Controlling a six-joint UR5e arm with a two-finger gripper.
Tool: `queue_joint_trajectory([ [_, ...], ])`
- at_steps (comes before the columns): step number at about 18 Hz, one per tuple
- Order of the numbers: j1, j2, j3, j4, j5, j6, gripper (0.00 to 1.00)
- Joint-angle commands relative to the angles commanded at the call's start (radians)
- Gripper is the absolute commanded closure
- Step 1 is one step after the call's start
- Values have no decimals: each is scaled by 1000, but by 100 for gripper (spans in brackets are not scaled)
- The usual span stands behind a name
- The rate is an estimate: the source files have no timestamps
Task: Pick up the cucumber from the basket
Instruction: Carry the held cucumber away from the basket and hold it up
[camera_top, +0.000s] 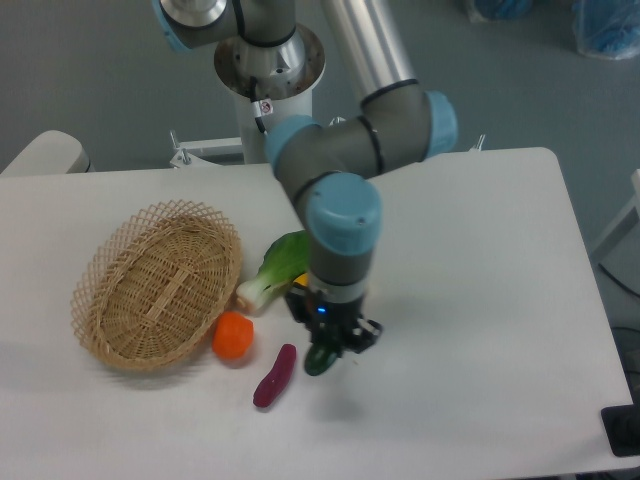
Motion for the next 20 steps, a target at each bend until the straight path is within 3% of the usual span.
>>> queue_joint_trajectory([
  [6, 94, -110, 130, -12, 2, 166, 81],
  [12, 154, -199, 291, -129, -2, 301, 81],
  [14, 152, -207, 308, -155, 2, 319, 81],
  [20, 117, -209, 307, -155, 90, 324, 80],
])
